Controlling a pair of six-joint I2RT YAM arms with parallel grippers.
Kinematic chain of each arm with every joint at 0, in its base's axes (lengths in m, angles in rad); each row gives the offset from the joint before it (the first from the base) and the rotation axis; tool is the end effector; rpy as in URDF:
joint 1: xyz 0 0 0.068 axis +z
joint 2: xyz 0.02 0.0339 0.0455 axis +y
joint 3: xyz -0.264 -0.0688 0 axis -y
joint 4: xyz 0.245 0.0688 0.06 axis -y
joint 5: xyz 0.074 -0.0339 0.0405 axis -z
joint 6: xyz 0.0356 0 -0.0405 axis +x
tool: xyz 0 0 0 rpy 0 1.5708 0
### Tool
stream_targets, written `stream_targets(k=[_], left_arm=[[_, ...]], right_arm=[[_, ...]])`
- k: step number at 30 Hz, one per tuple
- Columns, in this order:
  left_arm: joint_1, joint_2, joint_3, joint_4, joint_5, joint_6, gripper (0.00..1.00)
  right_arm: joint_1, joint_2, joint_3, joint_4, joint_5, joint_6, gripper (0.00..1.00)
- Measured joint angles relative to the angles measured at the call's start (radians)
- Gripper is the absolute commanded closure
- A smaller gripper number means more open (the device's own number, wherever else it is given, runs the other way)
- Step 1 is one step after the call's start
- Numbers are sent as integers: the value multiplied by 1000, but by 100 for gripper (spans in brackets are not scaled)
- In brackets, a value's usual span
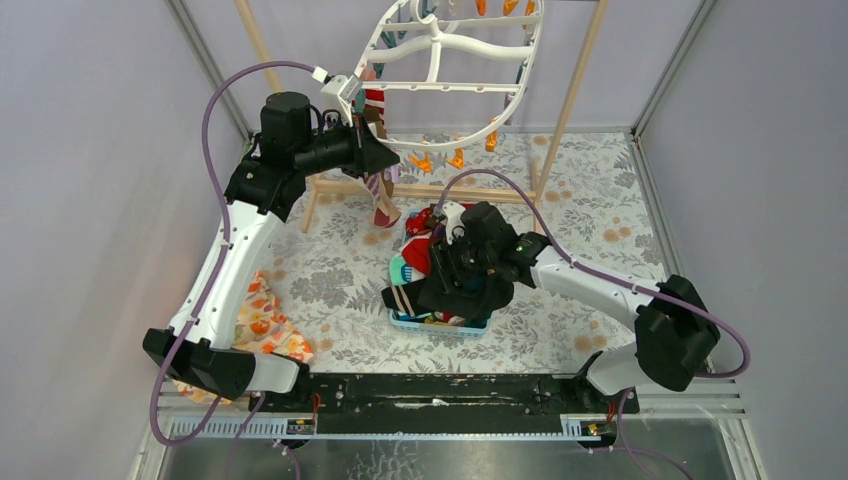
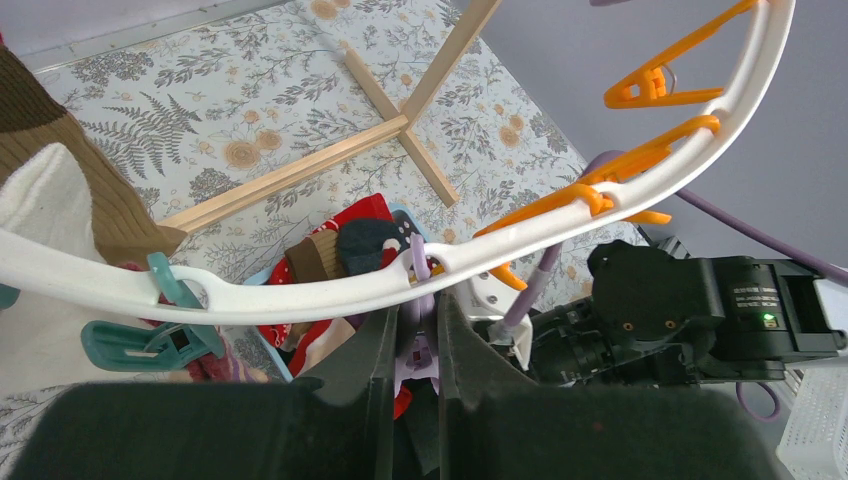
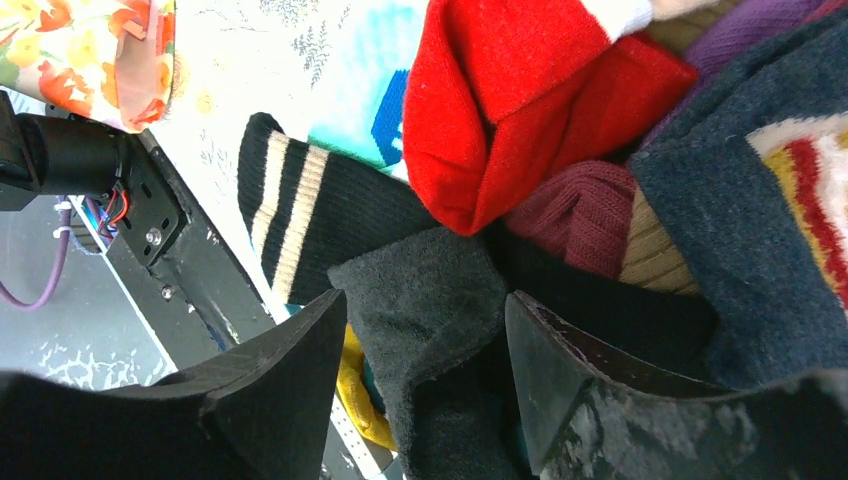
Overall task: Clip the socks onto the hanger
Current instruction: Pick up the sock from the bin.
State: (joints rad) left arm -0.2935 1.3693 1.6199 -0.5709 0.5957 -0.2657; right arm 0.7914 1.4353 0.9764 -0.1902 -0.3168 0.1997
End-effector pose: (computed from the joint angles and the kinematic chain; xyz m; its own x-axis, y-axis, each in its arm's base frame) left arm 0.2698 -0.1024 0.4585 -0.4876 -0.0797 -0.8694 0.6438 0.6398 -0.4197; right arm 0.2145 0.2329 0.2552 -0.5851 -0.3240 -0.7434 -0.7492 0.5669 0.3426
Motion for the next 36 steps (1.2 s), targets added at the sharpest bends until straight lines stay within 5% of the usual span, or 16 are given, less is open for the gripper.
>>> stream_targets(k=[6, 12, 15, 18, 21, 31, 36], left_arm=[[0, 0, 0, 0, 1, 0, 100], [0, -1, 0, 0, 1, 0, 100], [0, -3, 0, 0, 3, 0, 100], [0, -5, 0, 0, 3, 0, 100], [0, -7, 0, 0, 3, 0, 100], [3, -7, -2, 0, 6, 0, 100], [3, -8, -2, 0, 7, 0, 100]], right_arm=[[-16, 23, -8, 3, -53, 4, 72], [-27, 18, -11, 27, -168, 26, 88], [-29, -3, -19, 25, -215, 25, 83], [-34, -32, -22, 8, -234, 13, 54], [-40, -53, -22, -13, -215, -11, 41], [-47, 31, 22, -37, -112, -42, 39], [-47, 100, 25, -36, -118, -42, 49]])
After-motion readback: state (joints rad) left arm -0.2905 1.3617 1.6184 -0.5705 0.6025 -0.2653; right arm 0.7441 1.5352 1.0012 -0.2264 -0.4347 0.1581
